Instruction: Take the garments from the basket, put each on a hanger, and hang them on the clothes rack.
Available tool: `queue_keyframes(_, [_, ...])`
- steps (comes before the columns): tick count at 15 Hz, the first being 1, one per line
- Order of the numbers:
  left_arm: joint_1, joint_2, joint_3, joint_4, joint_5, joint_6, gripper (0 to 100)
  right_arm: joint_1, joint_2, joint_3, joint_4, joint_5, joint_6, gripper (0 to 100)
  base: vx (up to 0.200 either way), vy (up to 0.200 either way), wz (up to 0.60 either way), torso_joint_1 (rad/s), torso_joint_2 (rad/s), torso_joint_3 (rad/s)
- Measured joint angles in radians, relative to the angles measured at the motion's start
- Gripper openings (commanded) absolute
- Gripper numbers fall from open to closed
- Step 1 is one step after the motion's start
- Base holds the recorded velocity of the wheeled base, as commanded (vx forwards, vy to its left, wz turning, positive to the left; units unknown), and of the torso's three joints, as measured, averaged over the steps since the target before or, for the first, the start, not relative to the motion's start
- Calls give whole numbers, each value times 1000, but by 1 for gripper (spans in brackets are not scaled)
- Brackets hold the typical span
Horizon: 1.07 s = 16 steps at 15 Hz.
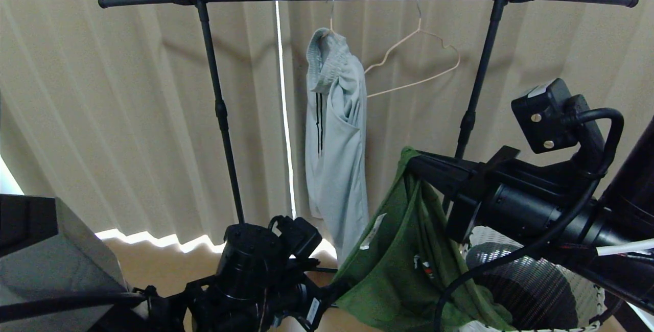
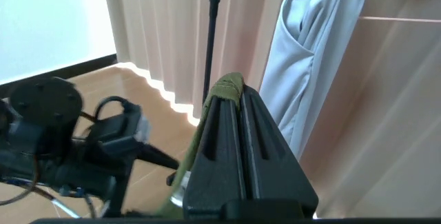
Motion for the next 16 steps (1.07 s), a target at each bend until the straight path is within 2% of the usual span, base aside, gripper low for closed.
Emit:
queue_keyframes(2, [11,-15,54,-55,2,20,0,-4,0,0,0,0,0,0,0,0,0,0,0,0])
queue_keyframes(5, [43,-65,196,-182,41,131,0,-26,1,20,1,-2,-1,0,0,0,0,0,0,0])
queue_keyframes(7, [84,-129,231,-180,62,161,0,-51,-6,46,0,-4,-3,0,0,0,0,0,0,0])
queue_keyframes(8, [114,-179,227,-129,67,171,0,-66,-13,53,-3,-4,-4,0,0,0,0,0,0,0])
queue_keyframes(10, [173,-291,157,100,71,183,0,-87,-36,56,-6,-4,-4,0,0,0,0,0,0,0])
queue_keyframes(11, [199,-349,90,222,71,185,0,-94,-48,53,-6,-4,-4,0,0,0,0,0,0,0])
queue_keyframes(13, [231,-442,-68,401,74,184,0,-132,-66,35,-6,-3,-12,0,0,0,0,0,0,0])
queue_keyframes(16, [257,-516,-313,570,84,175,0,-214,-62,-33,3,26,-62,0,0,0,0,0,0,0])
